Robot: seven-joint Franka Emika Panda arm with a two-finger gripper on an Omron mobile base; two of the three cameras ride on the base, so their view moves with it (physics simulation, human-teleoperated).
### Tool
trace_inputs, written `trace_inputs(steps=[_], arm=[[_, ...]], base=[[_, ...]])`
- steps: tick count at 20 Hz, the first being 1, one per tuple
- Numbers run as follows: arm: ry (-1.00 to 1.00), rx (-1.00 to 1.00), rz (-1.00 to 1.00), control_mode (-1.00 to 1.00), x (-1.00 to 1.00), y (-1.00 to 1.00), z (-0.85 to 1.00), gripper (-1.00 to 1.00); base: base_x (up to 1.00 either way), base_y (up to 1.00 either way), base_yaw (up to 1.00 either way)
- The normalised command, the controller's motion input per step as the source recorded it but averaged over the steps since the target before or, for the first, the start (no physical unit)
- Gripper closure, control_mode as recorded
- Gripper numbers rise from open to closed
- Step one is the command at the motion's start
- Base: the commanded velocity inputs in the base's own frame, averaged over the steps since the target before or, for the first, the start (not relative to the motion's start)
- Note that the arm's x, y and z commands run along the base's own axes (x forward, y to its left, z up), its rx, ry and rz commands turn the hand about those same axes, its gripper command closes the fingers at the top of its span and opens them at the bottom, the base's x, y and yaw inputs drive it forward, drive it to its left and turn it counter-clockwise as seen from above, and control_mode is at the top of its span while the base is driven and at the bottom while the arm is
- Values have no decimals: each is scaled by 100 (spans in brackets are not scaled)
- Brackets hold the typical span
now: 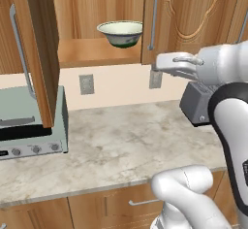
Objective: Move the bowls from the cabinet to the plates on the dining table.
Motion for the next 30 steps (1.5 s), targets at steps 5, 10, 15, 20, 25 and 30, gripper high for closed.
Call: trace_inputs(steps=[5,10,15,20,25,30], arm=[[3,-3,-14,-100,-27,-58,15,-100],[6,-15,-9,-100,-13,-45,5,-100],[6,-20,-10,-100,-12,-34,0,-100],[1,-20,-6,-100,-1,-17,-3,-100],[0,-5,-5,-100,2,-8,-26,-100],[0,-8,-9,-100,30,0,-2,-100]], base=[[0,0,0],[0,0,0],[0,0,0],[0,0,0],[0,0,0],[0,0,0]])
